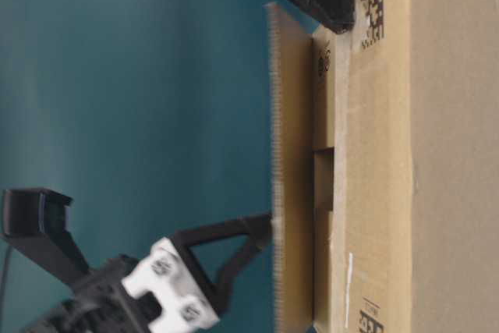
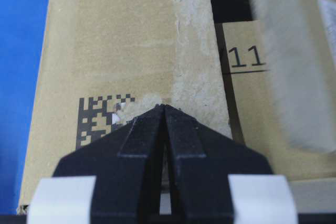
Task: Close the cardboard box.
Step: 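Fold the back flap forward over the box top with the left gripper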
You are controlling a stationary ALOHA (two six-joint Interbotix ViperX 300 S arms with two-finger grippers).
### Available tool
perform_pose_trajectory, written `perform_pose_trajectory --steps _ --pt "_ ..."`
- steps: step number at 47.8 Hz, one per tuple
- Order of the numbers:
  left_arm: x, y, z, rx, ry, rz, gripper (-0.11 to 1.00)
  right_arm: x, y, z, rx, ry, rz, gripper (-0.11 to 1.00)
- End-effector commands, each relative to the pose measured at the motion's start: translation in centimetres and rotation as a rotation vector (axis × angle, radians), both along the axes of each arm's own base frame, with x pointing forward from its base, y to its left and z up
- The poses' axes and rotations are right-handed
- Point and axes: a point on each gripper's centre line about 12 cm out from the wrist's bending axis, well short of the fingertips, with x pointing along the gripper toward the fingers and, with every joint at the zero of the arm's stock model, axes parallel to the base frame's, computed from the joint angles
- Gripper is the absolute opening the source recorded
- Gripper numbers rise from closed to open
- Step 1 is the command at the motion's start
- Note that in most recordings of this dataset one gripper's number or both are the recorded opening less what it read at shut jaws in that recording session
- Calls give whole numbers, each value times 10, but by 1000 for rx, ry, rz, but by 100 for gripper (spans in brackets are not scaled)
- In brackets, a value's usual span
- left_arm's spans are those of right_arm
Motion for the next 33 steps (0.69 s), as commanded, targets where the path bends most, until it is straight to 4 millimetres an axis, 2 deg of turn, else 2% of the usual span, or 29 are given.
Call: perform_pose_trajectory --steps 1,9,13,33 --pt "-3 -4 1 -8 -55 10 0 5 -3 10 -4 -39 -10 0" --pt "-15 -6 -25 -49 -77 66 0 5 -6 10 -4 -39 -21 0" --pt "-19 -7 -32 -63 -93 82 0 5 -9 9 -4 -38 -30 0" --pt "-22 -9 -31 -64 -155 87 0 3 -30 9 -7 -44 -97 0"
